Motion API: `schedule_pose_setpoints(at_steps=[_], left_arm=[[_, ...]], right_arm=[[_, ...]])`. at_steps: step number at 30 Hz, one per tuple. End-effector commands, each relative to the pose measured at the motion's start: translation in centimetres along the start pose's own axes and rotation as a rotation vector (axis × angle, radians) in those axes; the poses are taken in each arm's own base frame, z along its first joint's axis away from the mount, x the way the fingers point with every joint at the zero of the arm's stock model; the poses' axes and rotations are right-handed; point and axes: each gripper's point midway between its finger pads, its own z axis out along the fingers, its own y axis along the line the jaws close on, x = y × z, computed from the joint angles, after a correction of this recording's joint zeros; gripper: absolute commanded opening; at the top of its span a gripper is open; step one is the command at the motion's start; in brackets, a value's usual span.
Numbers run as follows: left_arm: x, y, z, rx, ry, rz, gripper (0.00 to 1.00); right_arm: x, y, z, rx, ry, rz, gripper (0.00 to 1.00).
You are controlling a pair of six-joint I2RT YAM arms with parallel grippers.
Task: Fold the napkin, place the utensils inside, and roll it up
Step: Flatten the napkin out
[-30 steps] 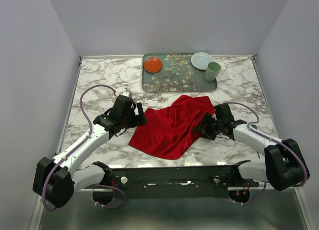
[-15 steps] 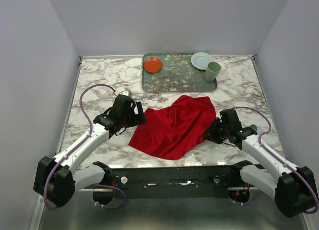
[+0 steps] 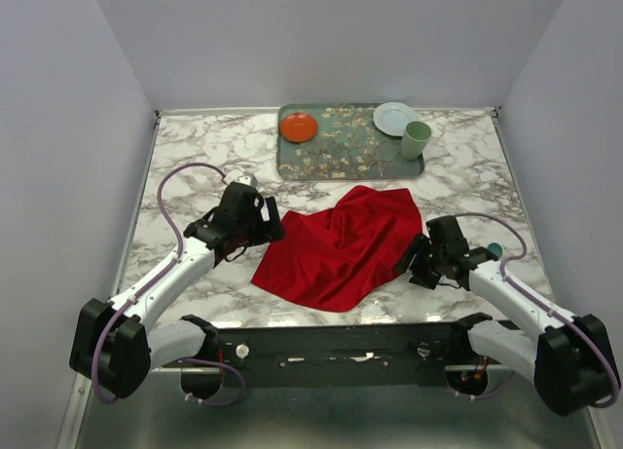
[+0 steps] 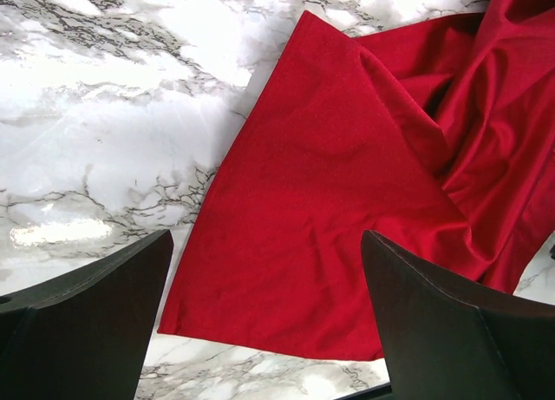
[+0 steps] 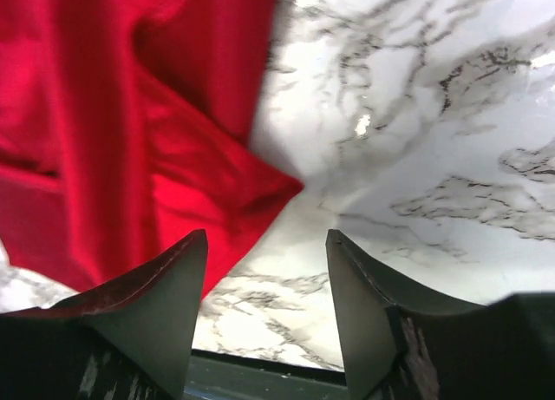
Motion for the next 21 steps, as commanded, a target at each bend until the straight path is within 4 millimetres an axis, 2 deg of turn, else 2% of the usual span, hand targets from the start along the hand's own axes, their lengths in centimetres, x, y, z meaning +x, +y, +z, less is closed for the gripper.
schedule_pose_setpoints(at_steps=[1, 4, 5, 6, 8, 11, 12, 13, 14, 17, 18, 19, 20, 21], left_arm=[[-0.3, -0.3, -0.2, 0.029, -0.01, 0.003, 0.99], [-0.3, -0.1, -0.4, 0.029, -0.017, 0.002, 0.99], [-0.3, -0.1, -0.5, 0.031, -0.02, 0.004, 0.99], [-0.3, 0.0, -0.5, 0.029, -0.021, 0.002, 0.99], [-0.4, 0.0, -0.5, 0.031, -0.025, -0.001, 0.99], [-0.5, 0.1, -0.4, 0.029, -0.028, -0.001, 0.99], [-0.6, 0.1, -0.4, 0.03, -0.031, 0.0, 0.99], [-0.6, 0.1, -0.4, 0.029, -0.03, 0.003, 0.99], [-0.7, 0.2, -0.5, 0.027, -0.031, 0.002, 0.99], [-1.0, 0.4, -0.6, 0.025, -0.042, 0.004, 0.99], [-1.0, 0.4, -0.6, 0.025, -0.042, 0.003, 0.99], [-1.1, 0.5, -0.6, 0.022, -0.044, 0.006, 0.99], [-1.2, 0.5, -0.5, 0.021, -0.044, 0.005, 0.99], [-1.4, 0.6, -0.5, 0.02, -0.049, 0.003, 0.99]], right_arm=[[0.5, -0.5, 2.0, 0.025, 0.033, 0.021, 0.66], [0.6, -0.7, 2.8, 0.036, 0.043, 0.044, 0.63], [0.6, -0.8, 2.9, 0.044, 0.038, 0.047, 0.61], [0.3, -1.2, 3.0, 0.061, 0.022, 0.045, 0.54], [0.1, -1.4, 3.2, 0.077, 0.01, 0.047, 0.52], [-0.2, -1.4, 3.2, 0.081, 0.001, 0.039, 0.31], [0.0, -1.4, 3.1, 0.077, 0.007, 0.046, 0.14], [0.2, -1.5, 3.0, 0.076, 0.013, 0.047, 0.05], [0.4, -1.5, 2.7, 0.08, 0.021, 0.051, 0.01], [0.9, -2.3, 1.3, 0.099, 0.019, 0.059, 0.01], [0.2, -1.6, 0.2, 0.066, -0.024, 0.052, 0.01], [0.7, -2.3, -0.7, 0.096, -0.011, 0.054, 0.01], [0.5, -2.3, -1.5, 0.087, -0.03, 0.052, 0.01], [-0.2, -1.5, -2.7, 0.066, -0.063, 0.05, 0.01]])
